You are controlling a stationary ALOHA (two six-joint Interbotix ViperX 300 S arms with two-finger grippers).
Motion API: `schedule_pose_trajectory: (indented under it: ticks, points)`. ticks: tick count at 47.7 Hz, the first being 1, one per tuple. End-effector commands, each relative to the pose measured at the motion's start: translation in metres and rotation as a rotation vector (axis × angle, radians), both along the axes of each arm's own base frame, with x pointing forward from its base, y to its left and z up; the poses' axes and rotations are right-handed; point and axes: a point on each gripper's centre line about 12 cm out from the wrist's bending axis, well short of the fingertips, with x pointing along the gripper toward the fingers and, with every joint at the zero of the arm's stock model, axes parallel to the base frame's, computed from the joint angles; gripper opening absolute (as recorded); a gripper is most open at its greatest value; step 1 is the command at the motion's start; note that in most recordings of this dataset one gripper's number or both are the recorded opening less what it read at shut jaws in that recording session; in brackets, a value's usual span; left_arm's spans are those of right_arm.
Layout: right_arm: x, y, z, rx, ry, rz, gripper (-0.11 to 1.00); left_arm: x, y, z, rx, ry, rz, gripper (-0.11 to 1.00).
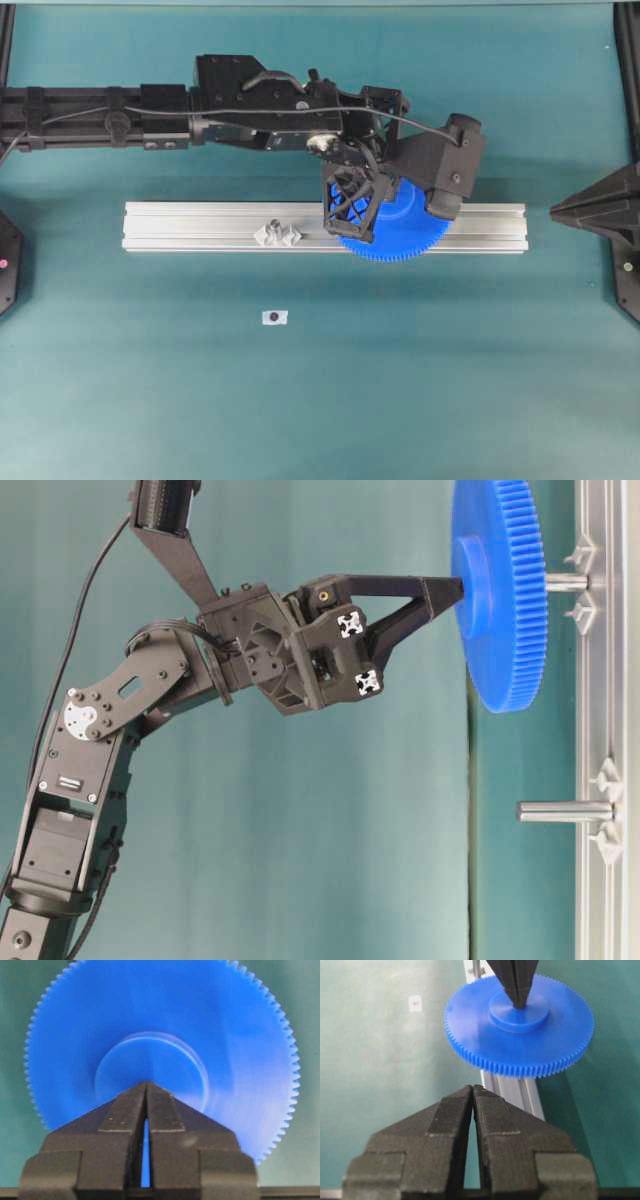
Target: Insert the large gear onto the shaft.
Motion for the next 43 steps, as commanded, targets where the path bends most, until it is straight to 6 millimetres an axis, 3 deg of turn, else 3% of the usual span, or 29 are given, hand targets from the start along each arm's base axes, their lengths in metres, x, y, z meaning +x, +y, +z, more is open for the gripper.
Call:
schedule_pose_trajectory:
  ticks: [1,13,43]
  points:
    - [0.002,0.0,0.004,0.009,-0.011,-0.002,0.14,0.002,-0.007,0.017,0.011,-0.043,-0.018,-0.01]
    - [0.002,0.0,0.004,0.009,-0.011,-0.002,0.14,0.004,-0.02,0.013,0.007,-0.036,-0.038,-0.01]
    - [0.002,0.0,0.005,0.01,-0.019,-0.003,0.14,0.01,-0.008,0.029,0.007,-0.08,-0.007,-0.01]
